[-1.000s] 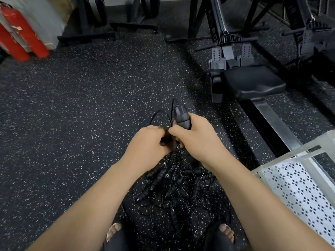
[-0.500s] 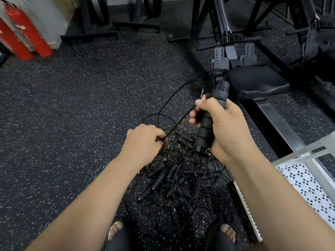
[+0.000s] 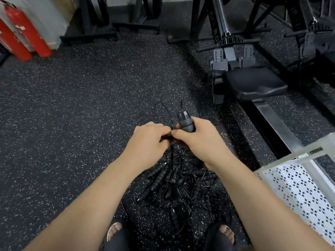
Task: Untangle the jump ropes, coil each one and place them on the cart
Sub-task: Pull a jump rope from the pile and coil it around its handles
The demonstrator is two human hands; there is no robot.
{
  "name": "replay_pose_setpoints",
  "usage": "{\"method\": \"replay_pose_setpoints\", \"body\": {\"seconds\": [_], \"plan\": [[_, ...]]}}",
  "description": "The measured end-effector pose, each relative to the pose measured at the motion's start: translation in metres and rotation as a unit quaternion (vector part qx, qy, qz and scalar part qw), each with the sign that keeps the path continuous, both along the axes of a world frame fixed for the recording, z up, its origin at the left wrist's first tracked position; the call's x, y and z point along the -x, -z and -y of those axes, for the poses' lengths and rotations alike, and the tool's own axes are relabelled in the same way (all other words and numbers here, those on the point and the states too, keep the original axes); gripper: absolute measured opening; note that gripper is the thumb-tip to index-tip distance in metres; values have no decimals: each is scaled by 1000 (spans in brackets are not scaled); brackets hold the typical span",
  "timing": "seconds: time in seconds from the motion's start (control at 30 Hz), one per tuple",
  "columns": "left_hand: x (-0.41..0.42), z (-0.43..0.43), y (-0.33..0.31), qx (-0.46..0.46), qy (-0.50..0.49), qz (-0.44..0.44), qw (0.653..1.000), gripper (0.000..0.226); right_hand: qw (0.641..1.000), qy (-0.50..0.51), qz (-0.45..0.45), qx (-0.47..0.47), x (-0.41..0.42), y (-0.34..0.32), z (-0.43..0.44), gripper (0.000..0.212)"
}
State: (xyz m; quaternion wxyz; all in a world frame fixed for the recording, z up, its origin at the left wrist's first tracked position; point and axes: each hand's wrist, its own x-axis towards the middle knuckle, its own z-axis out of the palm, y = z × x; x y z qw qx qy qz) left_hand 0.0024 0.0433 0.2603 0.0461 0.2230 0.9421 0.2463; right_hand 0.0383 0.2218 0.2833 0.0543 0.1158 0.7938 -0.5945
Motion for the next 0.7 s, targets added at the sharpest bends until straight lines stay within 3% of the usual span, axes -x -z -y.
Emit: {"method": "replay_pose_setpoints", "body": {"seconds": [0.13, 0.27, 0.43, 0.63, 0.7], "plan": [[-2, 0, 0, -19, -1, 8, 1000, 23, 1000, -21, 0, -18, 0, 1, -1, 12], [-5, -2, -3, -30, -12, 31, 999, 16, 993, -21, -17, -115, -1, 0, 3, 18], [-12, -12, -10, -38, -46, 81, 995, 34, 987, -15, -41, -157, -3, -7, 3, 26], [-14, -12, -16, 8, -38, 59, 997, 11, 999, -11, -25, 27, -10, -20, 10, 6], [-11, -8, -7, 66, -38, 54, 996, 24, 995, 16, -39, 92, -10, -31, 7, 7]]}}
